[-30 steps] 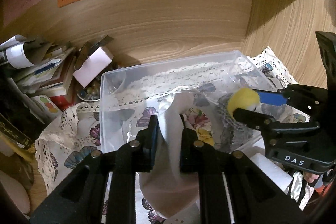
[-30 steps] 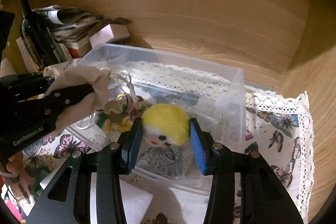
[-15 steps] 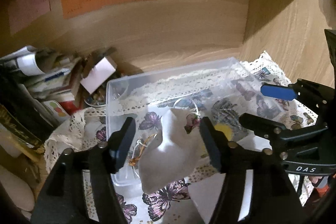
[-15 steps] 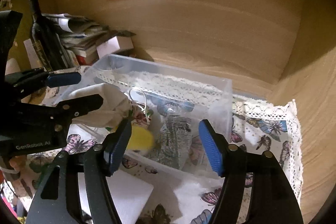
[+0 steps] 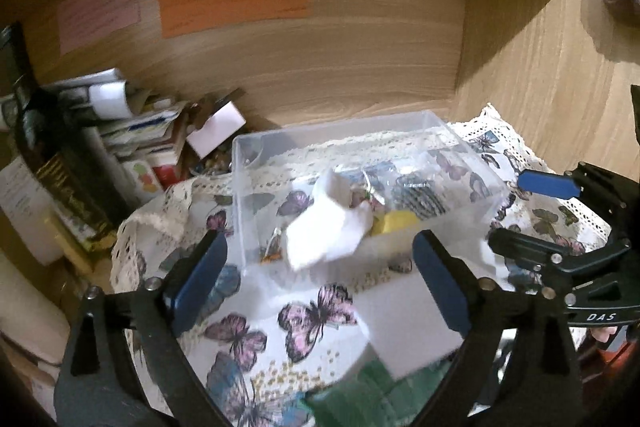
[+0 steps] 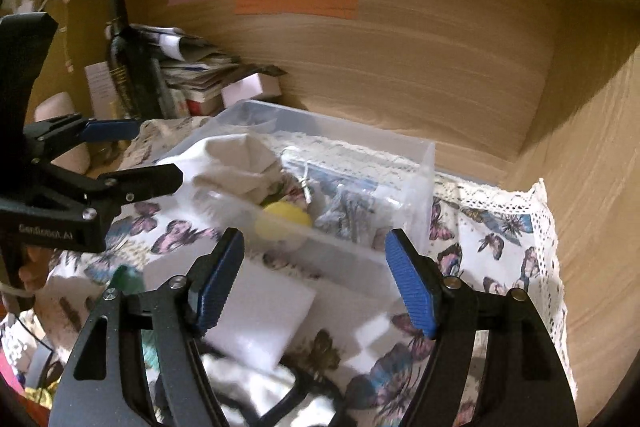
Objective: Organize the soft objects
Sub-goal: 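Grasp the green knit sock with the left gripper while the right gripper grasps the white foam block, then lower the sock and foam block into the clear box and open both grippers, then grasp the black-strapped white mask with the right gripper and drop it into the box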
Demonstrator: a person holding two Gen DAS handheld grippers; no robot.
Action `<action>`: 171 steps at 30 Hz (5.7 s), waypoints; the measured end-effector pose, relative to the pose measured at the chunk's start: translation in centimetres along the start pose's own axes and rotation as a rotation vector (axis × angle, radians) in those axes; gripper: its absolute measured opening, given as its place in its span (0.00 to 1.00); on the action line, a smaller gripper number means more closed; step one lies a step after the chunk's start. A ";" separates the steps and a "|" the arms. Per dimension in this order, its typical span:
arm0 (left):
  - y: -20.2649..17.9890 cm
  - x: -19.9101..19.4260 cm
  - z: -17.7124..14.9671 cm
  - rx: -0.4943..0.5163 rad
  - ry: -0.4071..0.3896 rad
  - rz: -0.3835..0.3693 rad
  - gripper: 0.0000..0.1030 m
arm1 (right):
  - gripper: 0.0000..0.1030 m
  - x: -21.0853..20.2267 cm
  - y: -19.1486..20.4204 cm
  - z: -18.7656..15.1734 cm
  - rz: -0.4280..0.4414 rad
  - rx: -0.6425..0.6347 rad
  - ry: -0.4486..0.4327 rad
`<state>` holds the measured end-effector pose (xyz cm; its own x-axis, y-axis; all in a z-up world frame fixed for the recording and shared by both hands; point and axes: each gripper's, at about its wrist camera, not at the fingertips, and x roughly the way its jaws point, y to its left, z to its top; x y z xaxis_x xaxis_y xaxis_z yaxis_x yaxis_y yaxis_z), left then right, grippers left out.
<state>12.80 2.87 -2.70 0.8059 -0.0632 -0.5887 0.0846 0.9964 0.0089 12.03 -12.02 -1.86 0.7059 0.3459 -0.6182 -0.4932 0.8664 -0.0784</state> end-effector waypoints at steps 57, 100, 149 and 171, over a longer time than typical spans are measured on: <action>2.0 -3.1 -8.5 -0.056 0.097 -0.077 0.12 | 0.42 1.5 3.8 -2.5 0.050 -0.107 0.085; 0.4 10.2 2.1 -0.009 0.137 0.023 0.12 | 0.42 8.7 -1.3 3.3 -0.119 -0.017 0.118; -1.0 -1.9 -4.4 0.002 0.013 -0.031 0.85 | 0.13 -0.2 -0.4 -6.6 0.064 0.048 0.151; 0.6 -3.6 -2.9 -0.067 -0.145 0.016 0.95 | 0.11 1.2 -2.6 5.8 -0.174 0.092 -0.153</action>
<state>8.26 3.90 -2.93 0.8833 -0.0495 -0.4661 0.0352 0.9986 -0.0395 17.07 -11.78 2.16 0.8484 0.2330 -0.4753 -0.3141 0.9443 -0.0978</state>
